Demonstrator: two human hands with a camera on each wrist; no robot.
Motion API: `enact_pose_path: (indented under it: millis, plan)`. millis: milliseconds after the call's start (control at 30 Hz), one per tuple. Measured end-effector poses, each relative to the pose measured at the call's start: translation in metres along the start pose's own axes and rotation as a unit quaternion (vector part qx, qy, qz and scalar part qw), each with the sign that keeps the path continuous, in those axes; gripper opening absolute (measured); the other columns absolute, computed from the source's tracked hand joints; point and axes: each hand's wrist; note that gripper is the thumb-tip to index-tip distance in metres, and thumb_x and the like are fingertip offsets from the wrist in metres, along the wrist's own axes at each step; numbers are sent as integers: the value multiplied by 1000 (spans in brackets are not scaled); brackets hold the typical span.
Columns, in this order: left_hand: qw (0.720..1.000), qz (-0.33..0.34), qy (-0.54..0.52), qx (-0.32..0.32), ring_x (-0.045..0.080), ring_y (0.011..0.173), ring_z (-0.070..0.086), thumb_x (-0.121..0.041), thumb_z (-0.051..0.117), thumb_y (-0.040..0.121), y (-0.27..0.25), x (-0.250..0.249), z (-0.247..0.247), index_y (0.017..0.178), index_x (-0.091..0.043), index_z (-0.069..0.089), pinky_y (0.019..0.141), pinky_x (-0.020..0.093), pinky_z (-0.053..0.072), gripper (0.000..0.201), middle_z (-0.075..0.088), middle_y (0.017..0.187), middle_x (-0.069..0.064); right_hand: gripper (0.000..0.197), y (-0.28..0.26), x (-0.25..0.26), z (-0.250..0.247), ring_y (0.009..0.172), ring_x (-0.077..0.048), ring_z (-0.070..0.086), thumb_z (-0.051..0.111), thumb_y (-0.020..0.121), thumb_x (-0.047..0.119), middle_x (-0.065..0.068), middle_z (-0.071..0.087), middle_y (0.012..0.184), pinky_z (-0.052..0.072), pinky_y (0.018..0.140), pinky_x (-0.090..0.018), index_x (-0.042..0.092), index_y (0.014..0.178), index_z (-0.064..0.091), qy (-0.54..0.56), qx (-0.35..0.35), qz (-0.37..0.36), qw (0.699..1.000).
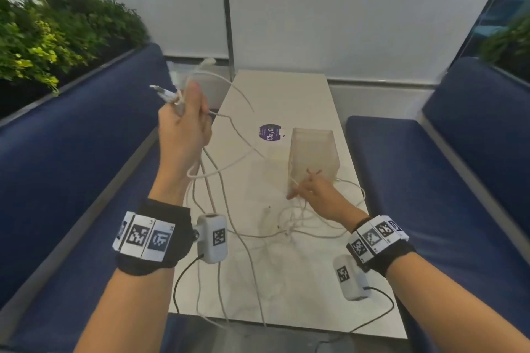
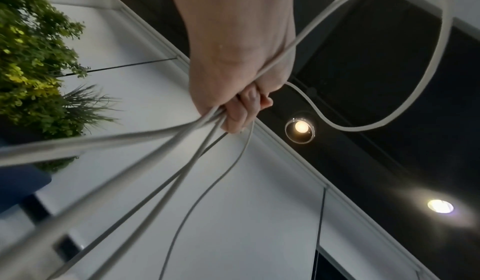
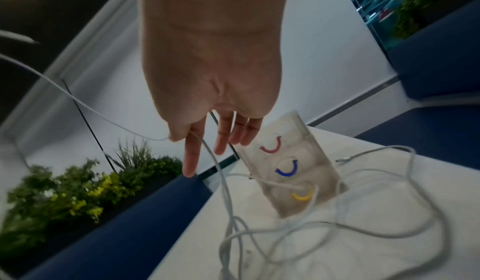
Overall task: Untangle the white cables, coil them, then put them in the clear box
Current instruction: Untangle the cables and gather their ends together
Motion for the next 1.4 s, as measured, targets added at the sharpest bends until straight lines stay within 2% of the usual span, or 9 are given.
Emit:
enact_pose_path:
  millis: [200, 300, 367, 533, 733, 900, 967, 1167, 1400]
  plan:
    - [990, -53, 117, 66, 17, 45, 23, -38, 59, 98, -10, 25, -5, 71, -19, 61, 51, 37, 14, 33, 30, 56, 9, 37, -5, 53, -35, 43, -14, 39, 36, 106, 34, 3, 32, 51, 37, 46, -23, 10, 91, 60, 430, -17, 106, 896]
    - [989, -64, 124, 52, 13, 45, 30, -30, 66, 81, -4, 24, -16, 78, -17, 68, 50, 29, 24, 14, 39, 56, 2, 31, -22, 57, -60, 49, -12, 16, 38, 104, 40, 1, 19, 63, 19, 44, -23, 16, 106, 56, 488, 129, 118, 855]
    - [993, -61, 100, 16, 10, 43, 30, -23, 64, 83, 4, 22, -24, 80, -15, 69, 46, 26, 23, 10, 41, 52, -5, 24, -33, 57, -67, 54, -16, 20, 38, 105, 35, -2, 19, 70, 36, 48, -26, 22, 120, 53, 499, 184, 95, 841]
    - [996, -36, -42, -70, 10, 40, 19, -17, 54, 82, 20, 13, -42, 66, -18, 48, 37, 24, 17, 17, 31, 49, -7, 25, -40, 37, -53, 56, -13, 38, 45, 104, 32, 0, 33, 71, 57, 79, -49, 15, 112, 61, 277, 107, 139, 945]
    - [998, -23, -42, 44, 13, 40, 15, 4, 36, 72, 19, 12, -46, 73, -6, 62, 39, 26, 11, 28, 49, 62, 0, 52, -74, 45, -63, 64, -29, 53, 42, 104, 30, -12, 45, 62, 53, 86, -52, 5, 65, 63, 369, 343, 81, 860]
    - [997, -70, -18, 24, 8, 36, 18, 10, 32, 76, 22, 13, -47, 93, 4, 60, 41, 27, 9, 33, 48, 47, -14, 26, -89, 34, -33, 89, 2, 63, 66, 91, 24, 3, 75, 93, 49, 90, -23, 6, 107, 75, 18, 569, 135, 811]
    - [997, -66, -24, 16, 10, 37, 17, 7, 33, 78, 23, 13, -48, 81, -1, 58, 43, 28, 9, 27, 42, 45, -10, 32, -85, 15, -15, 92, -9, 64, 67, 89, 26, -2, 71, 100, 54, 87, -25, 9, 115, 72, -44, 545, 184, 817]
    - [987, -81, -57, 127, 19, 43, 9, 1, 35, 83, 13, 15, -36, 68, -6, 50, 46, 33, 7, 22, 23, 49, 0, 24, -28, -18, 20, 80, -19, 63, 51, 89, 9, -7, 69, 91, 49, 72, -27, 17, 97, 71, -85, 183, 86, 976]
    - [964, -130, -110, 204, 15, 39, 9, -4, 37, 82, -4, 12, -45, 71, -5, 47, 43, 24, 12, 15, 22, 44, -3, 48, 38, -42, 88, 107, -33, 57, 43, 85, -14, -15, 59, 116, 42, 90, -33, 11, 119, 67, -144, 85, 45, 985]
Point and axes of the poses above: each hand's wrist, its own y-axis towards the middle knuckle, its own z-axis out of the palm, x = y × z
